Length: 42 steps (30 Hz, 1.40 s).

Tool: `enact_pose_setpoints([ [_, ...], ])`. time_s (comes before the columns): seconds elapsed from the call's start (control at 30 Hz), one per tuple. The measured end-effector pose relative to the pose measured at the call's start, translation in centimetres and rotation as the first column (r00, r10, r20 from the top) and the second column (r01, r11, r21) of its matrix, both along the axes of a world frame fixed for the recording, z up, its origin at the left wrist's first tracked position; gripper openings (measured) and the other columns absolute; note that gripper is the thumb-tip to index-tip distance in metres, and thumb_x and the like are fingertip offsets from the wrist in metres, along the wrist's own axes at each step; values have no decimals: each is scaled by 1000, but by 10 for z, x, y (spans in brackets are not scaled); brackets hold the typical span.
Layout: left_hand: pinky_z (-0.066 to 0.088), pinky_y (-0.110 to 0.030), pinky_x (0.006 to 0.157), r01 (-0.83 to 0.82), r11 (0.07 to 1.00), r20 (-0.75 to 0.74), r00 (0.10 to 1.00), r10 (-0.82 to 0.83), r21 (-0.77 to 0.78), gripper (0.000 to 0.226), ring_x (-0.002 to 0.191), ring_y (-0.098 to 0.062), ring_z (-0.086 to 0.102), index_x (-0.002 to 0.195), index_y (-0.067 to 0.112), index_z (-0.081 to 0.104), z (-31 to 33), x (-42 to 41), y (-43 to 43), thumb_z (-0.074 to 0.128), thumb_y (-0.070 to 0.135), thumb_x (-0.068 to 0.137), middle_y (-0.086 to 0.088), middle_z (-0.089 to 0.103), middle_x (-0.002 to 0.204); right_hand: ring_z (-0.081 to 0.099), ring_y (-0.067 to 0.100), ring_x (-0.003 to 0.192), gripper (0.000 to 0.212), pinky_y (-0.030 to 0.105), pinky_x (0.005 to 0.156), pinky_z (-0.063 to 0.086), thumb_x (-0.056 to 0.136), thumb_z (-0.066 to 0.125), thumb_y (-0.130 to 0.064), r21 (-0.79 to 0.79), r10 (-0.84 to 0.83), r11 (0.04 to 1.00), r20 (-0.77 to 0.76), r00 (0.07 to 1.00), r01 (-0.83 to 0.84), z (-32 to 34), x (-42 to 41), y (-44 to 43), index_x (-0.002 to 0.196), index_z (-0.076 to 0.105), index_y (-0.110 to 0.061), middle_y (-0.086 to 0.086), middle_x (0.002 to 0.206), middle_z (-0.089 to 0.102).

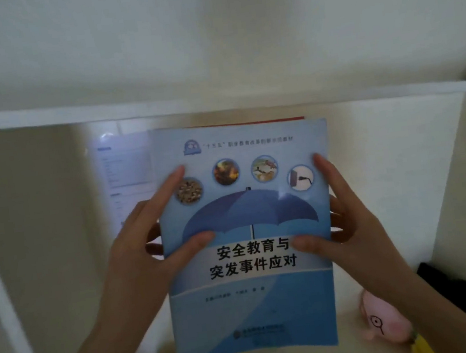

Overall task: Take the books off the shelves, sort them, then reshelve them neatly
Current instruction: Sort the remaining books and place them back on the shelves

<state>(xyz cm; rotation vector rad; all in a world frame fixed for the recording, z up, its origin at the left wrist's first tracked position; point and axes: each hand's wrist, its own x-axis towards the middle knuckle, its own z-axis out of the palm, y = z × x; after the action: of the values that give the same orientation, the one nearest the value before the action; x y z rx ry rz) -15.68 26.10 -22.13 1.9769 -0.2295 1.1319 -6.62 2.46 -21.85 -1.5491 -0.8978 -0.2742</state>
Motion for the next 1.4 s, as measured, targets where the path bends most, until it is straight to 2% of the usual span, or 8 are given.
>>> enact_pose_setpoints([
  [0.43, 53, -11, 66, -193, 975, 446, 887, 123, 114, 71, 96, 12, 61, 129, 49, 45, 137, -102, 41, 74, 26, 68, 41, 54, 116, 71, 11, 91, 101, 29, 65, 60, 59, 77, -19, 10, 214, 972, 374, 902, -234, 153, -52, 63, 137, 28, -59, -23, 108, 68],
  [0.57, 51, -11, 79, -371, 907, 548, 810, 211, 199, 69, 111, 6, 55, 135, 44, 43, 201, -133, 75, 75, 28, 75, 31, 49, 132, 68, 11, 100, 104, 29, 74, 59, 63, 77, -19, -10, 285, 944, 530, 799, -330, 220, -56, 110, 147, 21, -42, -19, 122, 62],
  [0.83, 49, -10, 80, -676, 711, 633, 640, 436, 195, 68, 115, 7, 51, 143, 34, 37, 264, -172, 149, 71, 33, 83, 18, 46, 137, 62, 12, 114, 97, 26, 84, 54, 82, 71, 0, -91, 474, 834, 623, 622, -544, 299, -47, 251, 151, 6, -22, -3, 145, 43],
  [0.93, 54, -29, 80, -778, 616, 593, 557, 581, 128, 71, 102, -7, 57, 139, 51, 34, 267, -173, 182, 72, 38, 80, 12, 51, 129, 55, 17, 122, 100, 26, 91, 52, 81, 70, 5, -102, 535, 788, 602, 593, -607, 302, -36, 314, 149, 1, -24, 9, 152, 32],
  [1.0, 52, -38, 79, -847, 518, 555, 489, 673, 118, 72, 98, -16, 57, 136, 58, 31, 267, -172, 205, 71, 41, 79, 4, 54, 124, 49, 23, 130, 104, 40, 102, 48, 80, 72, 1, -91, 562, 765, 578, 591, -638, 300, -31, 355, 146, 0, -35, 10, 153, 28],
  [1.07, 45, -31, 70, -889, 438, 524, 438, 730, 133, 71, 95, -16, 55, 135, 59, 29, 265, -170, 227, 70, 42, 80, 1, 53, 121, 39, 26, 137, 105, 51, 107, 41, 75, 77, -14, -79, 569, 749, 586, 577, -658, 294, -26, 395, 141, 4, -51, 7, 156, 21],
  [1.23, 27, -11, 53, -951, 251, 475, 307, 825, 179, 68, 82, -7, 46, 141, 51, 24, 246, -158, 278, 62, 41, 86, -1, 52, 120, 28, 23, 144, 110, 55, 108, 38, 74, 78, -23, -79, 617, 721, 524, 586, -689, 268, -19, 479, 135, -1, -69, -3, 161, 8],
  [1.4, 30, -22, 49, -977, 151, 506, 207, 837, 150, 65, 74, -12, 46, 144, 48, 23, 245, -144, 317, 58, 40, 90, -7, 52, 111, 29, 15, 143, 129, 51, 109, 39, 68, 84, -12, -223, 713, 686, 399, 577, -693, 267, -12, 523, 124, -16, -70, -9, 162, 1],
])
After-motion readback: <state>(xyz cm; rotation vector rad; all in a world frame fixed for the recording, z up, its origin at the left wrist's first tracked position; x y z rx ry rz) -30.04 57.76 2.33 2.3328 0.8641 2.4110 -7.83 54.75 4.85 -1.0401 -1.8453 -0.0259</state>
